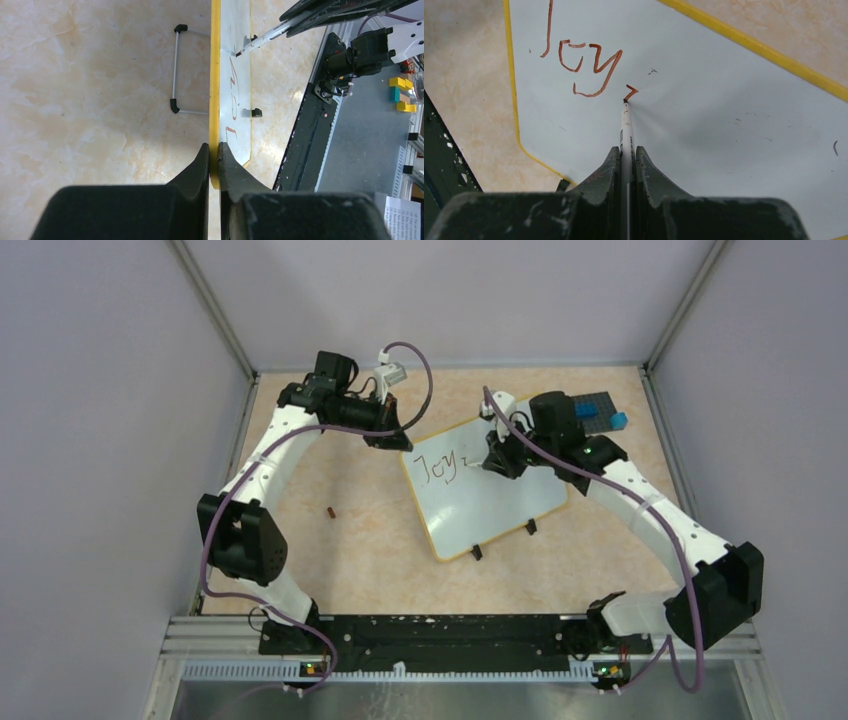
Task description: Write a sentence on the whiteboard
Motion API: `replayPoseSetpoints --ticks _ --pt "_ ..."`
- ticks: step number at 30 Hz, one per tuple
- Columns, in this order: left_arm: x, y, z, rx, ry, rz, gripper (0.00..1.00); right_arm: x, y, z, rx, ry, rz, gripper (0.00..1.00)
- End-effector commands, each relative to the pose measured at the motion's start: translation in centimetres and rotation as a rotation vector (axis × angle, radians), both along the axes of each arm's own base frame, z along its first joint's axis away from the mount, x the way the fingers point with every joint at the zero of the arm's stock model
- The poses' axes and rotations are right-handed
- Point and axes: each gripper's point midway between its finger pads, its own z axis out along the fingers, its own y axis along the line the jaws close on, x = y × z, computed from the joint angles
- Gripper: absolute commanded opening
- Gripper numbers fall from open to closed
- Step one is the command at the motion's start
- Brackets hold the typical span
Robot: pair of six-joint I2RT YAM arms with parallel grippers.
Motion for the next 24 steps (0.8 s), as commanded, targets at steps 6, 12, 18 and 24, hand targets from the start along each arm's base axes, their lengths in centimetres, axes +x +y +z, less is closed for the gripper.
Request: replayPoseSetpoints --ticks 6,12,18,24 --pt "-0.2 -0.3 0.9 -0.027 -0.045 -0.028 0.00 -0.7 -0.4 -0.9 -0.035 -0.013 0.012 0.00" --pt "-0.2 -0.4 0.9 -0.029 -0.045 -0.030 0.00 0.6 -1.1 1.9 -0.025 -0.078 -0.025 0.00" --pt "-0.2 -0.4 0.9 -0.030 -0.043 -0.031 0.00 0.6 -0.5 4.9 0.023 -0.110 -0.002 0.00" --pt "-0.2 -0.4 0.9 -0.031 -0.041 -0.031 0.00 0.9 -0.1 5.8 0.039 -0.119 0.009 0.00"
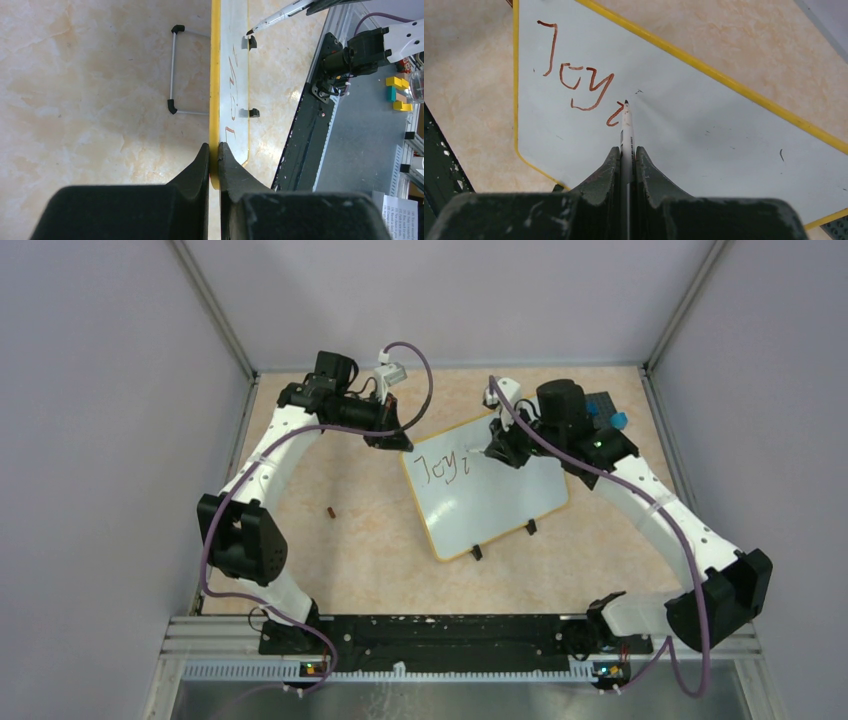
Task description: Write a sentence on the whiteboard
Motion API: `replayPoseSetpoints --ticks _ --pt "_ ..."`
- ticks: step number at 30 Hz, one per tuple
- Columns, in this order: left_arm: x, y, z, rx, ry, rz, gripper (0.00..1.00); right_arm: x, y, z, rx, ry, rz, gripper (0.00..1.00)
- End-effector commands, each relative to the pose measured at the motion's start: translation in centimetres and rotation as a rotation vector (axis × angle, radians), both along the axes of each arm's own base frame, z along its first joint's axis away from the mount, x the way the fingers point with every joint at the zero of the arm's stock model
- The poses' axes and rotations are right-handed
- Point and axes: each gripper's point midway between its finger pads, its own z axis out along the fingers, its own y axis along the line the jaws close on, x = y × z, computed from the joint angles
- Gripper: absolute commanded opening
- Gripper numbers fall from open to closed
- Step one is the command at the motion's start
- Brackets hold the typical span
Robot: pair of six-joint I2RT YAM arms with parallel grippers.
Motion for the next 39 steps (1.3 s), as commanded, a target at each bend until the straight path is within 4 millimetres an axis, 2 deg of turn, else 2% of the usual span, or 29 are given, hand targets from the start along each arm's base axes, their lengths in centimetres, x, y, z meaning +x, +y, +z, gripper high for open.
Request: replayPoseSetpoints --ticks 1,14,20,25,30,39 --pt "-0.1 -0.3 0.8 -0.024 -0.047 -0.026 0.00 0.6 0.5 2.8 0.040 -0.063 0.014 0.00" --pt "-0.1 -0.3 0.9 -0.023 -0.053 -0.027 0.00 1.9 1.4 0.7 0.014 -0.039 0.008 0.00" --pt "0.0 -0.3 0.8 -0.024 -0.051 -0.029 0.00 1.4 1.1 0.0 -0.003 -0.021 0.011 0.00" --pt "0.0 -0.4 0.8 -0.027 -0.047 -0.031 0.00 0.6 0.7 1.2 0.012 -0.031 0.014 0.00" --pt "0.0 -0.3 0.8 -0.025 -0.048 -0.028 0.00 0.5 -0.5 2.3 0.033 -0.047 -0.004 0.00" --pt "0.1 -0.3 0.7 -0.021 -0.045 -0.025 0.00 0.5 -0.3 0.0 0.010 -0.006 0.007 0.00"
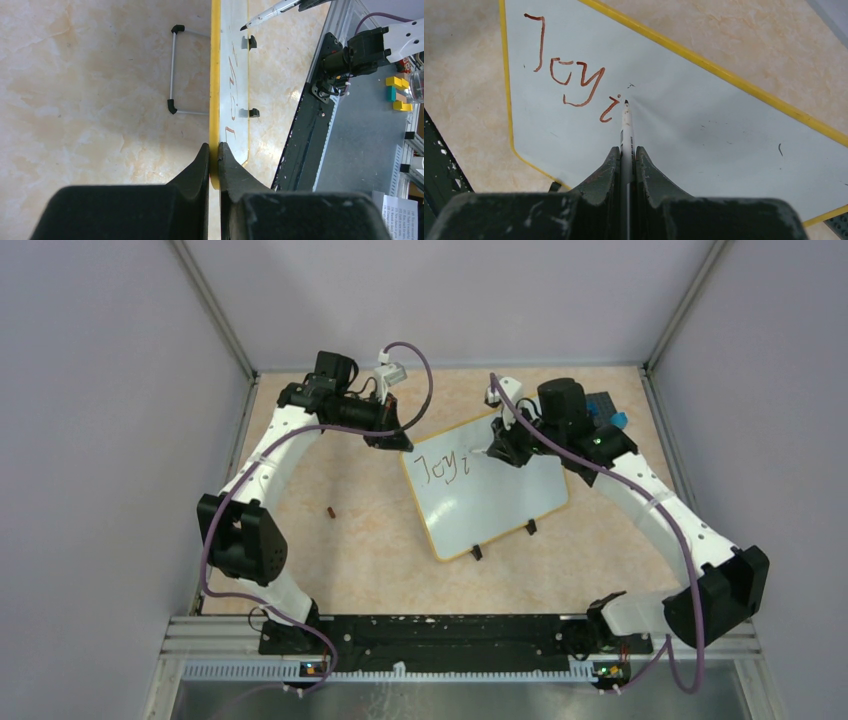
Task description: Write a sentence on the whiteboard
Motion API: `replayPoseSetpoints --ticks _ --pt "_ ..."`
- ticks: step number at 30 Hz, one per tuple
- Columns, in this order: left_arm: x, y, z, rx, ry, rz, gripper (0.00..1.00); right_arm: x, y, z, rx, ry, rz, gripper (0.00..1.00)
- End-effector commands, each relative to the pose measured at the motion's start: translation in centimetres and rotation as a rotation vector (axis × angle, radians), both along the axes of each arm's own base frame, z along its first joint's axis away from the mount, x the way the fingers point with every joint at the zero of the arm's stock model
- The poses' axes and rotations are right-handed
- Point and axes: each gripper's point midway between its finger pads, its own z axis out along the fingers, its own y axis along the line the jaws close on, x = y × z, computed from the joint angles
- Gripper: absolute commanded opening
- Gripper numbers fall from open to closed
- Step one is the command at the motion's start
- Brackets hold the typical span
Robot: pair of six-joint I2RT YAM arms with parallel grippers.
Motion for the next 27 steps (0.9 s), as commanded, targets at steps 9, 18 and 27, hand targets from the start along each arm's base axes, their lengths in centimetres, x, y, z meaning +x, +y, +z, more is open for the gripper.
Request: replayPoseSetpoints --ticks 9,18,27 --pt "0.1 -0.3 0.5 -0.020 -0.045 -0.026 0.00 0.4 0.0 -2.0 -0.021 0.010 0.013 0.00" --pt "0.2 -0.3 0.5 -0.021 -0.044 -0.026 0.00 -0.5 -0.2 -3.0 -0.027 0.035 0.021 0.00" --pt "0.1 -0.3 0.5 -0.020 -0.047 -0.026 0.00 1.0 0.1 -0.7 -0.004 -0.023 -0.012 0.00"
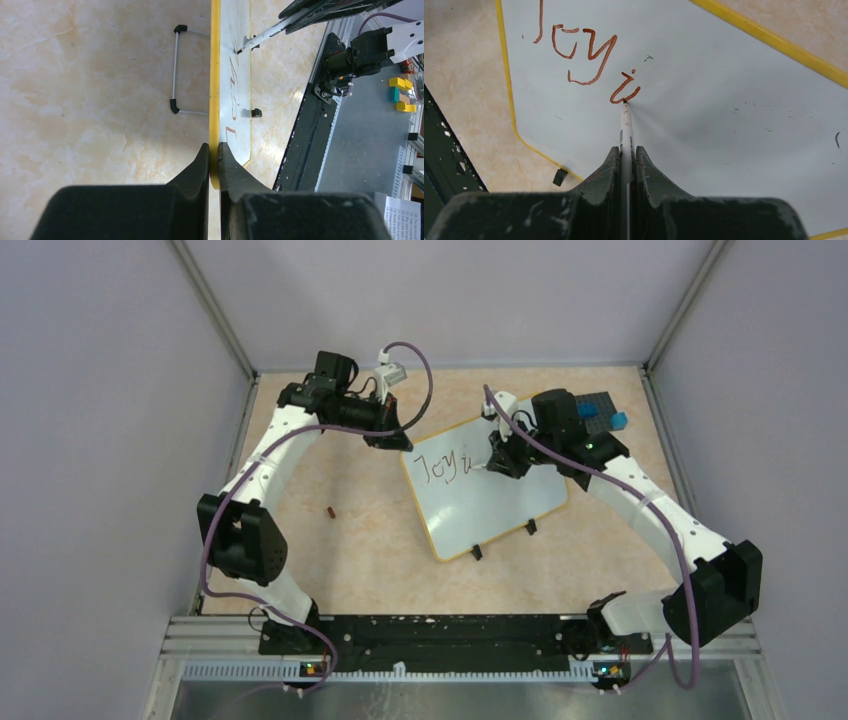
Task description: Write a sentence on the whiteboard
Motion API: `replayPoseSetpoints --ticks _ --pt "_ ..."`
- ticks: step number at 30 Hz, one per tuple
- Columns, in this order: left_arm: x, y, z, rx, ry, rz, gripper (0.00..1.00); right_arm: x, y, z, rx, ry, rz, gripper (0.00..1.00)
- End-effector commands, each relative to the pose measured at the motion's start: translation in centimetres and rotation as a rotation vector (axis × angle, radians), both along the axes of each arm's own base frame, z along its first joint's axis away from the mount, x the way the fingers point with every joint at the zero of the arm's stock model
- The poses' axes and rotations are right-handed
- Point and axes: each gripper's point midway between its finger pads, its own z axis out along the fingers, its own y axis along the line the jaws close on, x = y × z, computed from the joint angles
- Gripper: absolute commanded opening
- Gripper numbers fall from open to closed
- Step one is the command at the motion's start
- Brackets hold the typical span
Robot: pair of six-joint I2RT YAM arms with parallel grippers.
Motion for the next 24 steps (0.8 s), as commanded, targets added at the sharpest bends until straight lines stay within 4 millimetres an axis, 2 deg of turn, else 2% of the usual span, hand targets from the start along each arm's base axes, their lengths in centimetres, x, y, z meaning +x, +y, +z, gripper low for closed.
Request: replayPoseSetpoints --ticks 1,9,24 --pt "-0.1 -0.4 0.6 -0.027 -0.043 -0.032 0.00 2.2 0.3 2.9 0.029 -0.104 -0.037 0.00" --pt "0.0 -0.3 0.6 -0.024 -0.043 -0.029 0.00 3.3 0.0 4.3 0.036 -0.138 -0.069 0.00" --pt "0.1 -0.4 0.4 -0.023 -0.040 -0.027 0.00 3.5 -2.4 3.2 -0.005 -0.138 -0.121 0.00"
